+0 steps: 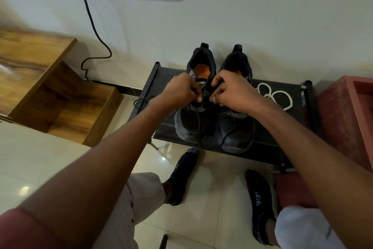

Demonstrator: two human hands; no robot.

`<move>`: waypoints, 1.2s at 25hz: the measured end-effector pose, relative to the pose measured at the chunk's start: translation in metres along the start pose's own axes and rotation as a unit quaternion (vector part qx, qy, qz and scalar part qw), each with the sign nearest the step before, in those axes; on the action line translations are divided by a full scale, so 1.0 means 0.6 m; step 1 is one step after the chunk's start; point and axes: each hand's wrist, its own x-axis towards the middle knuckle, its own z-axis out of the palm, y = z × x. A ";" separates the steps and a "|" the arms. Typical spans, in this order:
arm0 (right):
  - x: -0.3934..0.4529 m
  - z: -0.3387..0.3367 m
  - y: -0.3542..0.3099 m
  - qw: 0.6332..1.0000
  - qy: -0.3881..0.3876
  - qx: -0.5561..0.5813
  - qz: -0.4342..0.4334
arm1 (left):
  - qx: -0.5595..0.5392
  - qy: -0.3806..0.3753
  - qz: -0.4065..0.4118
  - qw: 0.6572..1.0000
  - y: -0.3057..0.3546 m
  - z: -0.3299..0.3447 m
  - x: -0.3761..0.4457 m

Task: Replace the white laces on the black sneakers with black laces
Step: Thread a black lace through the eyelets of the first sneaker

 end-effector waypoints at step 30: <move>-0.058 -0.136 -0.136 0.827 0.251 0.482 -0.143 | -0.200 -0.104 0.189 0.956 0.080 -0.066 -0.028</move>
